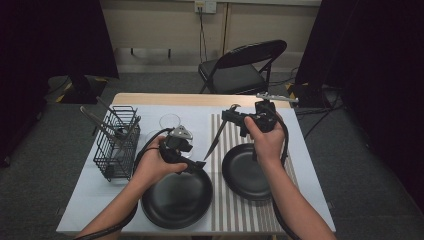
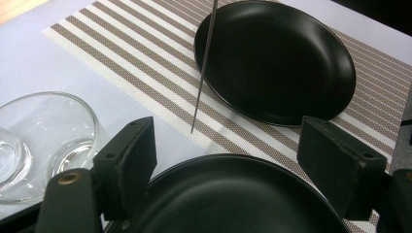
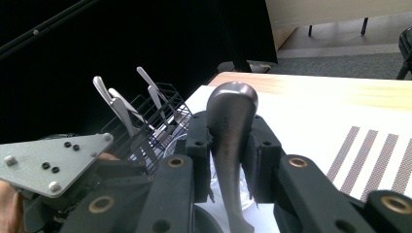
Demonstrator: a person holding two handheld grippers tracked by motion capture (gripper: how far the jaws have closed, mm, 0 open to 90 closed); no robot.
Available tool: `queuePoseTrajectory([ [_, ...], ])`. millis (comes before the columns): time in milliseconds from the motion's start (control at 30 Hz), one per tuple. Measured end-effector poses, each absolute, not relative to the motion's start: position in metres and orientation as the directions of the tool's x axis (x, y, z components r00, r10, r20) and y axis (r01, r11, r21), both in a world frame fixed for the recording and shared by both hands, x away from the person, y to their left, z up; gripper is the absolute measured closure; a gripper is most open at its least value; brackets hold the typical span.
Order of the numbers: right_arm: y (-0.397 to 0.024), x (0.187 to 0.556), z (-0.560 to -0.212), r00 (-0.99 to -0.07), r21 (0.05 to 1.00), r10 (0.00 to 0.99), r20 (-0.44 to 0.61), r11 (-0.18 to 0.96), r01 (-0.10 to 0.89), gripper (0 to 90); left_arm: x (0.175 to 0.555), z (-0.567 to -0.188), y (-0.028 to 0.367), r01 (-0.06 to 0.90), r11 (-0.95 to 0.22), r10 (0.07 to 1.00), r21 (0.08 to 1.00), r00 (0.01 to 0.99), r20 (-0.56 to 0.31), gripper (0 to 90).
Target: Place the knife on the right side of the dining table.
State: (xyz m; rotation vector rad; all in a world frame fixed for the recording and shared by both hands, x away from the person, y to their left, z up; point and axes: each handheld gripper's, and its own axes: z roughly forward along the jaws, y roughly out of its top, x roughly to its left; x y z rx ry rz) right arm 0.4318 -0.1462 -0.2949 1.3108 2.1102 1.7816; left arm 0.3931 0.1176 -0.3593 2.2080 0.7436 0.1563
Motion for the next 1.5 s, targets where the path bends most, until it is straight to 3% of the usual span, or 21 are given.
queuePoseTrajectory([
  [1500,-0.149,0.479,-0.317,-0.578,0.841,0.725,0.375,-0.004,0.541,75.1,0.387,-0.38,0.128,0.47,-0.524,0.54,0.711,0.828,-0.149,19.6],
])
